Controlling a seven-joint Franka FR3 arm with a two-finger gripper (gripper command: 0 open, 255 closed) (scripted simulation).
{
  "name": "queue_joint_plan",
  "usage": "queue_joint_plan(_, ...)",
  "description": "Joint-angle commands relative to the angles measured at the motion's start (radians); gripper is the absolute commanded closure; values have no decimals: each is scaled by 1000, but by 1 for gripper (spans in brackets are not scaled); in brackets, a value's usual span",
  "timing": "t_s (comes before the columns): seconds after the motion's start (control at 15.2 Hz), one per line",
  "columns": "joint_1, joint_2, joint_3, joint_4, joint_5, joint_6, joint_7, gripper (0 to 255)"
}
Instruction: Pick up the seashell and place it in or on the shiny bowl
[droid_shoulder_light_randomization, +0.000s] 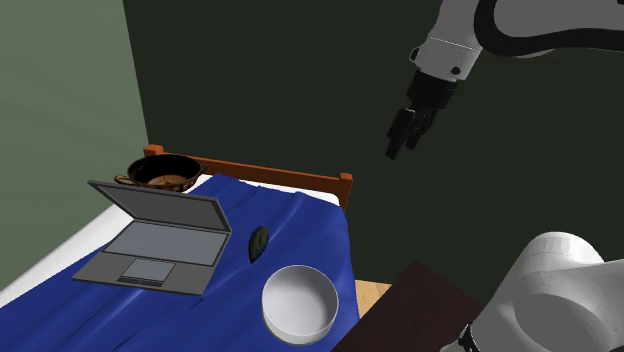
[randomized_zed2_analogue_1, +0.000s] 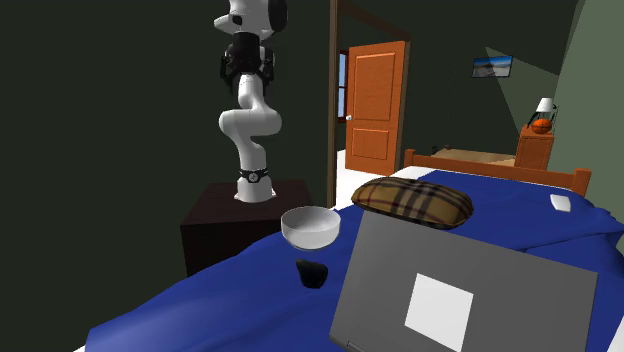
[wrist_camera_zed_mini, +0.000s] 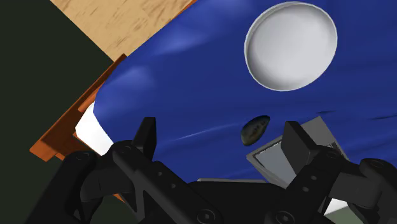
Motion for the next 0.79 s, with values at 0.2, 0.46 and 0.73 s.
queue_joint_plan(0.2, -3, 25, 46, -71, 22, 112, 73, 0)
queue_joint_plan(0.46, -10, 87, 112, -143, 46, 269, 172, 0)
queue_joint_plan(0.73, -23, 184, 181, -185, 58, 430, 276, 0)
